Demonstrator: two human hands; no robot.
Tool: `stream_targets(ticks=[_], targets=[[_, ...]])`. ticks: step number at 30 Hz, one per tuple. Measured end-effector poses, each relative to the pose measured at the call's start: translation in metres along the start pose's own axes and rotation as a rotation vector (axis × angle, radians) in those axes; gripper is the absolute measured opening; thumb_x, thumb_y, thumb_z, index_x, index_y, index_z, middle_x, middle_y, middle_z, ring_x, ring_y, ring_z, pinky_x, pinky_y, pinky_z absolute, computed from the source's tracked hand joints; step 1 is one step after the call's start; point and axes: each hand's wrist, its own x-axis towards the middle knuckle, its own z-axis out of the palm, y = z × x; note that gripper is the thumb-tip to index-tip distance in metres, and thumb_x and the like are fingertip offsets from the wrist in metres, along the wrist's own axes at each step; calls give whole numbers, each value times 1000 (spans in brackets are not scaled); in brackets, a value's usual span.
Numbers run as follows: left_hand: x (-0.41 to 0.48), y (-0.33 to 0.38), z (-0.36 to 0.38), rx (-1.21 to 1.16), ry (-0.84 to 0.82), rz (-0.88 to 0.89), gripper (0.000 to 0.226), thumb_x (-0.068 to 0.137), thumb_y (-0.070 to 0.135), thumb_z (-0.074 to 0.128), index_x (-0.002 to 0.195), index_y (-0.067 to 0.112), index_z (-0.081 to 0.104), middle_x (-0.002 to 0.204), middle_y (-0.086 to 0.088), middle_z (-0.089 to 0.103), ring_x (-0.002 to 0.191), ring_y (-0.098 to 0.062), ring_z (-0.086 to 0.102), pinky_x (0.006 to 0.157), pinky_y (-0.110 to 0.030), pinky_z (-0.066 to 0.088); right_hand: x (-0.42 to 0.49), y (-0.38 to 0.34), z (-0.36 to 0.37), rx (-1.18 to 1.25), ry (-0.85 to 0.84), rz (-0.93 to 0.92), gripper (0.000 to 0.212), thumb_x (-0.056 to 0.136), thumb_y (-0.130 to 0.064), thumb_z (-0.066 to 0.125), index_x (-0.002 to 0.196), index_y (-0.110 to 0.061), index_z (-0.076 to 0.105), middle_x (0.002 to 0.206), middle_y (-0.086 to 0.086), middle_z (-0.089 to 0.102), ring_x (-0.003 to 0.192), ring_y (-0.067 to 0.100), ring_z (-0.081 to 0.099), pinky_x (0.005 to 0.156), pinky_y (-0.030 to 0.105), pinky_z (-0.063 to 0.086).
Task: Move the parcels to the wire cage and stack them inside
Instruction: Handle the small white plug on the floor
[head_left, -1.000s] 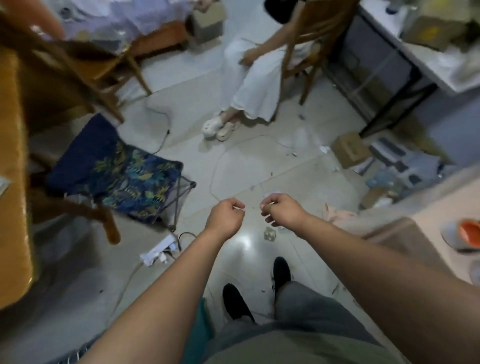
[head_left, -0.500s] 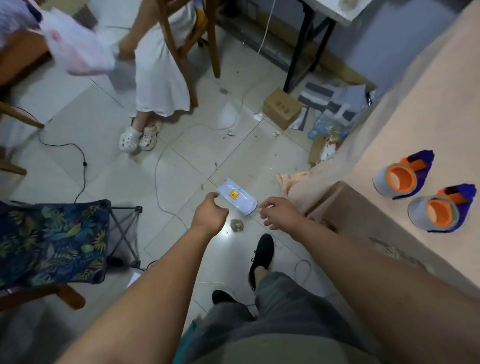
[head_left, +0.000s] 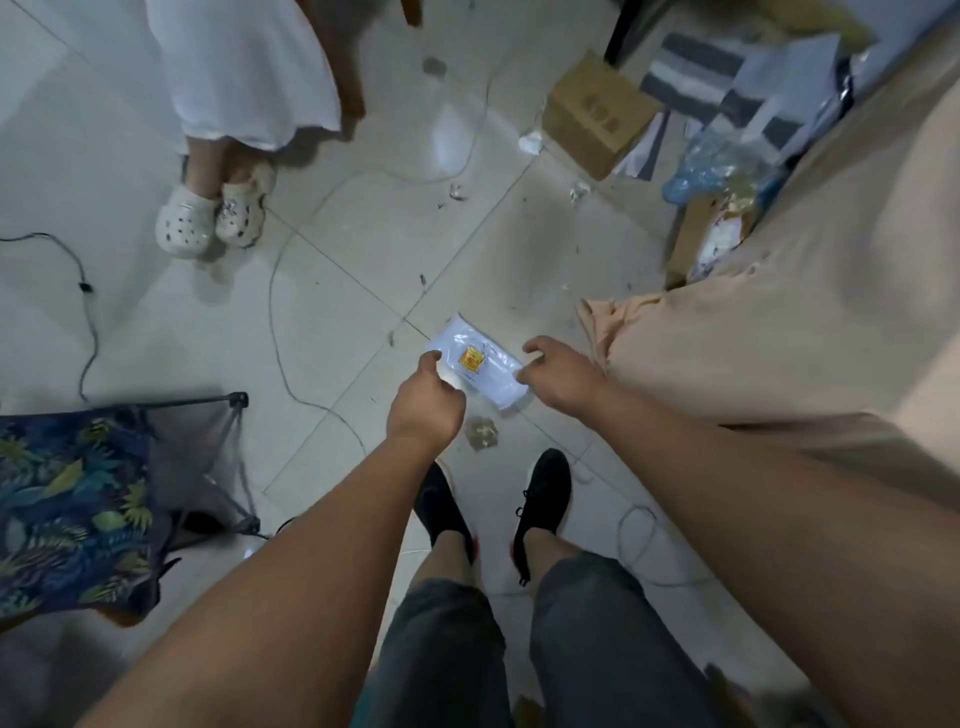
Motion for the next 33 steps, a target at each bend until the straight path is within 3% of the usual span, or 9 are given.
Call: stream_targets(ticks=[6,10,13,16,19,22,25,28,33], targets=[[135,-57,68,108,-96,29,48,94,21,55,142,19,51,102,-2,69,90,-24,64,71,-32,52,153,37,63,-54,8,6,52,97,-23,61,148,-19,49,128,9,66,117,30,61,87,29,44],[221,-106,121,165,-127,5,35,96,22,59,128,6,62,121,-12,68,91,-21,47,73,-26,37,249,77,101,-113,1,15,54,98,-23,61,149,-16,47,138,11,61,123,32,58,96,33,45],[278,-139,160,203,-150,-5,6,97,20,57,100,16,60,102,-5,59,87,-22,47,76,-27,38,316,108,123,-141,-5,37,63,98,-25,63,156,-15,42,151,14,54,135,33,53,106,33,42],[324,-164,194,262,-190,-9,22,98,19,52,77,17,48,83,2,54,76,-19,51,65,-29,38,370,137,139,-137,-24,60,71,98,-29,66,161,-15,35,161,14,44,144,33,46,114,35,38],[356,-175,218,213,-246,-36,10,98,18,54,91,13,60,94,-9,63,92,-31,60,74,-32,42,413,162,151,-85,-20,87,76,98,-29,68,163,-17,32,163,13,40,146,32,44,116,37,37],[375,-182,240,-133,-252,-178,24,96,14,65,117,3,67,115,-30,65,102,-39,63,83,-43,50,435,178,164,-51,-31,88,76,97,-28,69,162,-17,33,161,11,44,143,32,47,116,39,39],[376,-186,255,-533,-266,-406,34,93,15,72,125,9,65,115,-17,68,97,-29,64,78,-35,50,441,188,176,-99,-13,90,69,94,-32,70,156,-16,44,155,15,49,138,35,51,113,42,44],[371,-186,263,-671,-207,-414,38,91,7,72,128,8,64,119,-13,72,106,-32,69,83,-36,56,430,194,182,3,-5,100,55,90,-31,76,140,-14,62,141,19,55,128,39,58,110,48,48],[331,-170,236,-770,-104,-304,41,85,-3,79,122,6,64,110,-11,76,100,-30,75,84,-40,62,373,180,172,252,94,32,52,90,-32,80,123,-11,44,116,10,63,105,29,68,96,48,57]])
